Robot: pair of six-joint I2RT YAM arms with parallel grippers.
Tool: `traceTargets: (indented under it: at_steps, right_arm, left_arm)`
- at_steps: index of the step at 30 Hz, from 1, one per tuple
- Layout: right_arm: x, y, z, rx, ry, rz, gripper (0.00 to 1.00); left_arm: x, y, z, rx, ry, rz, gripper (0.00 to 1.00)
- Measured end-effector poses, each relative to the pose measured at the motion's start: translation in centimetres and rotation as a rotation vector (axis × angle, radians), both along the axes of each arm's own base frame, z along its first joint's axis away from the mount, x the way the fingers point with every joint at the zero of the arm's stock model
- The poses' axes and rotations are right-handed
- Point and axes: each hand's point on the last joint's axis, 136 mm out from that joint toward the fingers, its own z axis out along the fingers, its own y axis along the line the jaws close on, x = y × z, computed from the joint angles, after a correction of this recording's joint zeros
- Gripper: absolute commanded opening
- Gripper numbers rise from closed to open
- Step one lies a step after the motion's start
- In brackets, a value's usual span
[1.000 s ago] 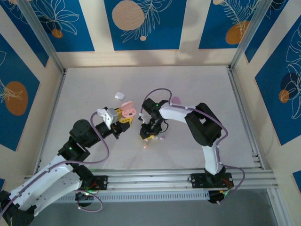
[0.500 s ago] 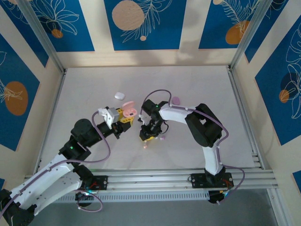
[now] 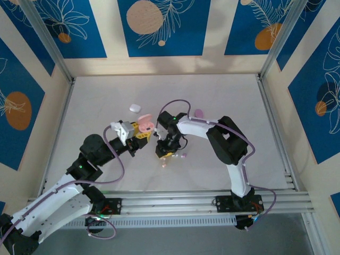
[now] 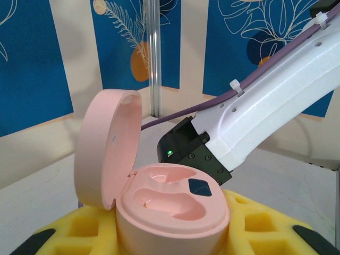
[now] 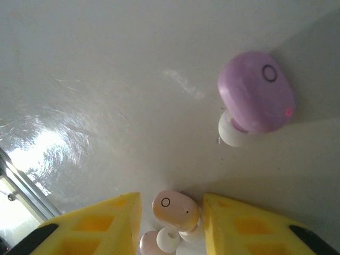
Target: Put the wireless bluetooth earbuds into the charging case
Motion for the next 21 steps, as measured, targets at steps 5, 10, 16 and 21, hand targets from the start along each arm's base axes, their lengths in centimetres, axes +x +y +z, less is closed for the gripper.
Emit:
traceTargets:
  at_steps: [5, 10, 16, 21]
  right_arm:
    - [-0.05, -0.08, -0.04, -0.007, -0.009, 0.012, 0.36]
    - [-0.17, -0.03, 0.05, -0.002, -0.014, 0.024, 0.37]
    - [-0.63, -0.03, -0.02, -0.014, -0.014, 0.039, 0.37]
    - [-0.64, -0.06, -0.13, -0.055, -0.055, 0.059, 0.33]
  left_arm:
    - [0.00, 0.00, 0.00, 0.000, 0.000, 0.000, 0.30]
    - [0.01, -0.01, -0.01, -0.005, 0.007, 0.000, 0.30]
    - [0.01, -0.01, -0.01, -0.011, 0.016, -0.001, 0.30]
    - [0.01, -0.01, -0.01, -0.011, 0.016, -0.001, 0.30]
